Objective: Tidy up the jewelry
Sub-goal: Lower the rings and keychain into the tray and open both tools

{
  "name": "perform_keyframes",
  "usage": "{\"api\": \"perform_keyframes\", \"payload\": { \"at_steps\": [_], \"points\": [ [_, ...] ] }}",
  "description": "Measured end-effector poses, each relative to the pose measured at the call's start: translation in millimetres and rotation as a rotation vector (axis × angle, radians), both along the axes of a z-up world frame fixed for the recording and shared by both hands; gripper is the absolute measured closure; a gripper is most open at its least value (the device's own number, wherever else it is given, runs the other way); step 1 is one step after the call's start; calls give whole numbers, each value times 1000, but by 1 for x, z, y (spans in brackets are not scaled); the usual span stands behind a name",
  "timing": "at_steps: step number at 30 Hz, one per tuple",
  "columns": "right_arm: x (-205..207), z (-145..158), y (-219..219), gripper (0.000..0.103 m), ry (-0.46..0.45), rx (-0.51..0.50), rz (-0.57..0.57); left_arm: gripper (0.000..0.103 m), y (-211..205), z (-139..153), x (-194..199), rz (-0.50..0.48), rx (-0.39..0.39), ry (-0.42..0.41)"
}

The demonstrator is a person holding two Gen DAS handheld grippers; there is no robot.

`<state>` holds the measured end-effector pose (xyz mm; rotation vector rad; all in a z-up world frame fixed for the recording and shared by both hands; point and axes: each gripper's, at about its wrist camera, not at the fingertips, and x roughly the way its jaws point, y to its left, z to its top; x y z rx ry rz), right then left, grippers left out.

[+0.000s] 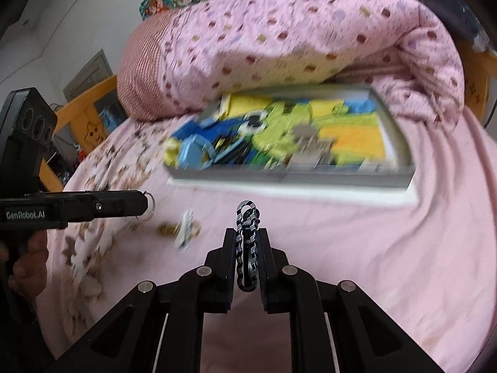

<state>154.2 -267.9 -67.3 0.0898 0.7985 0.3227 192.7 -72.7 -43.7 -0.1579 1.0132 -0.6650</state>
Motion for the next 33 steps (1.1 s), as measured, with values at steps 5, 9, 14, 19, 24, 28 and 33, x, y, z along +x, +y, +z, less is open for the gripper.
{"api": "perform_keyframes", "payload": {
  "at_steps": [5,9,14,19,24,28,33],
  "points": [
    [38,23,-26,91,-64,-25,-39,77,-28,22,40,-20,2,-89],
    [67,22,-42,91,-70,-52,-72,77,-54,23,67,-30,39,-154],
    [93,9,-67,91,-27,-35,-145,77,-76,0,91,-30,91,-169],
    [102,-4,-76,91,20,-61,-183,77,-86,-29,110,-15,129,-115],
    [105,-13,-78,90,47,-83,-203,77,-90,-44,120,-10,160,-67],
    [106,-13,-77,89,50,-98,-206,77,-92,-47,122,-16,171,-39],
    [101,-7,-78,71,25,-102,-218,58,-87,-41,123,21,183,-37]
  ]
}}
